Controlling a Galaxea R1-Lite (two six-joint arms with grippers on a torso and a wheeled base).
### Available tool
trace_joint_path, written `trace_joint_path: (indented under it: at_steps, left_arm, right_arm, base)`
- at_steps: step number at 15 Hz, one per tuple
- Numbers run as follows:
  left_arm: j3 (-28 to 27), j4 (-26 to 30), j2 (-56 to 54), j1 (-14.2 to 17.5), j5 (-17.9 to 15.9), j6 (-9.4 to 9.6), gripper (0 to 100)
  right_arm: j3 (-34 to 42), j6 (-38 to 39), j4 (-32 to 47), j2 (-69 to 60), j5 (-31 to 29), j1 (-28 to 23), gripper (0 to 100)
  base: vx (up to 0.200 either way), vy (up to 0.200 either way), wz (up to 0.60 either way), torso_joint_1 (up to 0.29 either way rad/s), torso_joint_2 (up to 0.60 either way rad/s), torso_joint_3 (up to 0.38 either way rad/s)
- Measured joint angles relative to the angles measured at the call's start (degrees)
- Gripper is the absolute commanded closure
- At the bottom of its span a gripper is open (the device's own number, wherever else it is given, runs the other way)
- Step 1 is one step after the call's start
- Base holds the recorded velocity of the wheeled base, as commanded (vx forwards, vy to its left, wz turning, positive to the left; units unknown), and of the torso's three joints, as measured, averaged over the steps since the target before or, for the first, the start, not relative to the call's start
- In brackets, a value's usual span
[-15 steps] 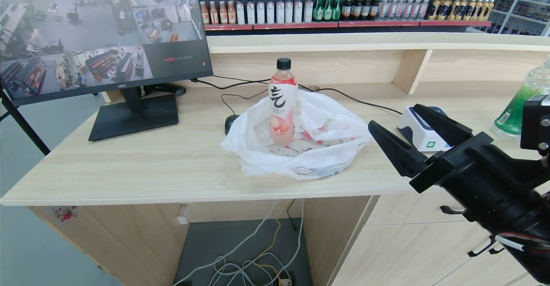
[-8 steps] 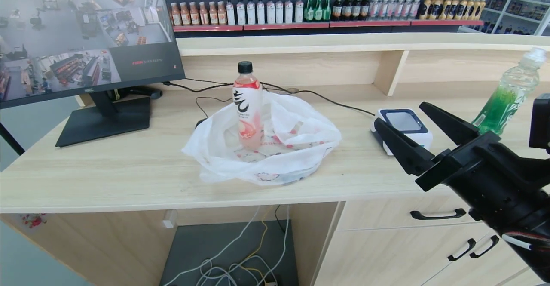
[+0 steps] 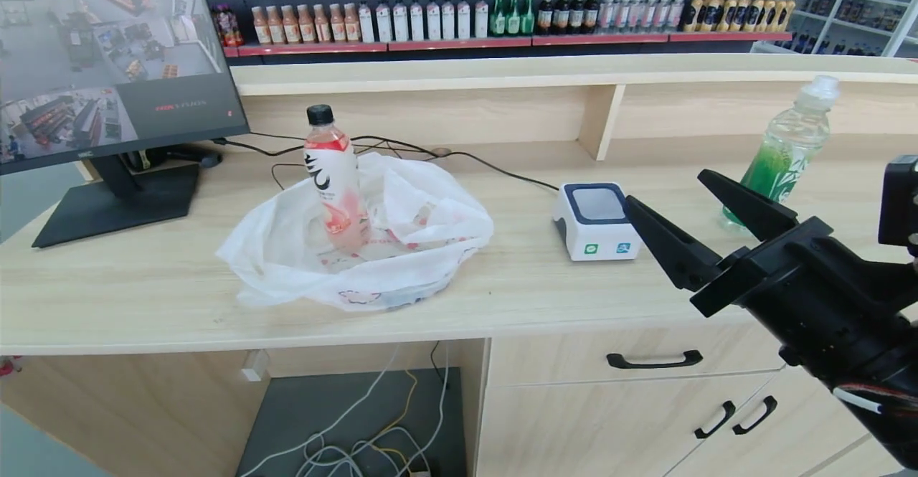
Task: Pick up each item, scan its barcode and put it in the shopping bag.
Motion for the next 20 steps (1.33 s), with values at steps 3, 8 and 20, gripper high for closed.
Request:
trace_joint_path:
  at_steps: [3,8,20]
  left_arm:
    - [0.0,0.0,0.0,0.0,0.0,-0.05,0]
    - [0.0,0.0,0.0,0.0,0.0,-0.05,0]
    - [0.0,0.0,0.0,0.0,0.0,-0.05,0]
  right_arm:
    - [0.2,0.0,0.0,0.3,0.0,0.0,0]
    - [-0.4,0.0,0.0,2.3,0.0,0.0,0]
    - [1.5,0.0,0.0,5.0,0.0,-2.3,0]
  base:
    - [0.0,-0.2,0.0,0.004,0.0,0.002]
    - [0.0,-0.2,0.0,0.001,0.01,0.004]
    - [0.0,-0.083,0.0,0.002,0.0,0.001]
